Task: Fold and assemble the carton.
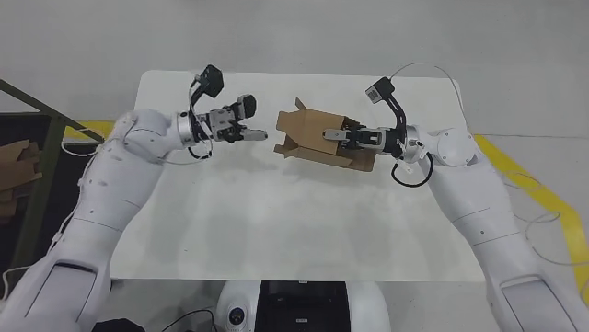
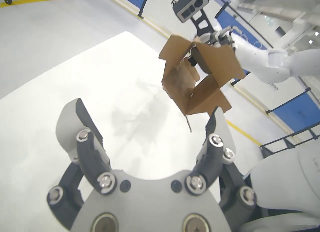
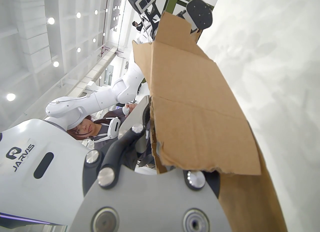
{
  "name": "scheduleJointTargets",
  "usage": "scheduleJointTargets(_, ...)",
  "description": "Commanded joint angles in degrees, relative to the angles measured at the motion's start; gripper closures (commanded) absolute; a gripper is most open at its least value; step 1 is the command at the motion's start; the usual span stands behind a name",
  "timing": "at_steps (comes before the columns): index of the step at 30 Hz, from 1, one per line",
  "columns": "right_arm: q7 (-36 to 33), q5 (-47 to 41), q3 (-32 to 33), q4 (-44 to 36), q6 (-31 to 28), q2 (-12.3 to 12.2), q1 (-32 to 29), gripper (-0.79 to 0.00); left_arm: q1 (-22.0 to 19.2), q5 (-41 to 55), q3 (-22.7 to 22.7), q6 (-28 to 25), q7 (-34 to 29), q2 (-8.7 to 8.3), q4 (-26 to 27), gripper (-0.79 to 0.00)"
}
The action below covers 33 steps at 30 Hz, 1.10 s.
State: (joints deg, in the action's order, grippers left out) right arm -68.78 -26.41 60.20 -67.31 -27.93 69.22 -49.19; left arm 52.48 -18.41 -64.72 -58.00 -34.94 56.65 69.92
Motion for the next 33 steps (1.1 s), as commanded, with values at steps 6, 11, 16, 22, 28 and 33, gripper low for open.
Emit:
scheduleJointTargets(6, 0.00, 0.00, 0.00, 0.00, 0.00, 0.00, 0.00, 0.000, 0.81, -13.93, 2.84, 0.00, 16.55, -1.62, 3.14, -0.785)
scheduleJointTargets(11, 0.00, 0.00, 0.00, 0.00, 0.00, 0.00, 0.00, 0.000, 0.29, -30.51, 6.59, 0.00, 37.08, -3.73, 3.54, -0.785)
scheduleJointTargets(16, 0.00, 0.00, 0.00, 0.00, 0.00, 0.00, 0.00, 0.000, -2.43, -49.31, 12.79, 0.00, 58.74, -6.29, -0.44, -0.785)
scheduleJointTargets(22, 0.00, 0.00, 0.00, 0.00, 0.00, 0.00, 0.00, 0.000, -7.89, -64.06, 20.21, 0.00, 79.79, -8.51, -7.15, -0.785)
scheduleJointTargets(28, 0.00, 0.00, 0.00, 0.00, 0.00, 0.00, 0.00, 0.000, -10.99, -65.05, 24.21, 0.00, 81.24, -9.46, -7.40, -0.785)
scheduleJointTargets(33, 0.00, 0.00, 0.00, 0.00, 0.00, 0.00, 0.00, 0.000, -10.99, -65.05, 24.21, 0.00, 81.24, -9.46, -7.40, -0.785)
